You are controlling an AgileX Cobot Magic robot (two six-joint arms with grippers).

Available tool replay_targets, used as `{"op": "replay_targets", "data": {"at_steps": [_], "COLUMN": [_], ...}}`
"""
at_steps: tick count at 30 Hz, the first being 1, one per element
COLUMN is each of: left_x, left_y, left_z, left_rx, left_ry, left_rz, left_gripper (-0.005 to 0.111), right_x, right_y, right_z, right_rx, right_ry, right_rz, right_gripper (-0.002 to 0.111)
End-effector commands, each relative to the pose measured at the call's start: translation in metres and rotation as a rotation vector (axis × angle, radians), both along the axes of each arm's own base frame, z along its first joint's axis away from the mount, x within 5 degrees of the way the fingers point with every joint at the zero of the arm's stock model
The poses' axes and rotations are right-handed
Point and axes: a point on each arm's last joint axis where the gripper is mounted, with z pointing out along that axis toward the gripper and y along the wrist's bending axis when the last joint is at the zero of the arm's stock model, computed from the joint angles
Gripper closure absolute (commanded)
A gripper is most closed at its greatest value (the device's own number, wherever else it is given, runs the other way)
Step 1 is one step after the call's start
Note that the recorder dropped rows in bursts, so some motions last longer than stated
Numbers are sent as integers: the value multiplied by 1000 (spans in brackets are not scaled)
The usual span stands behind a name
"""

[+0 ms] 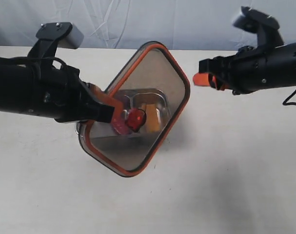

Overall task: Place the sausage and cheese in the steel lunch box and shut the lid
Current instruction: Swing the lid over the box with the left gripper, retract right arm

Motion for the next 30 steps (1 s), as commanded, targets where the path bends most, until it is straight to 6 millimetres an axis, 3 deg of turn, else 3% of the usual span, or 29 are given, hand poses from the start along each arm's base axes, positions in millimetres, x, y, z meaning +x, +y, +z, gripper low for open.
{"op": "replay_targets", "data": {"at_steps": [1,7,15,24,30], "left_x": [11,26,38,51,58], "left_y": [2,9,19,17,6], "left_z": [18,34,32,14,3], "left_rx": [74,266,660,839,850], "left_ry": [-172,-452,-775,-844,-879], "left_rz": [-11,-44,-236,-369,-415], "left_gripper": [107,107,107,107,107], "right_x": [-1,-13,-18,-19,-19], "right_y": [-24,-45,-48,-48,-48], "right_z": [28,47,46,46,46], "right_rx": [78,82,42,42,40], "right_ry": [-52,-80,-75,-68,-67], "right_rz": [-155,-139,-96,-87,-85], "right_gripper": [64,64,64,64,64]}}
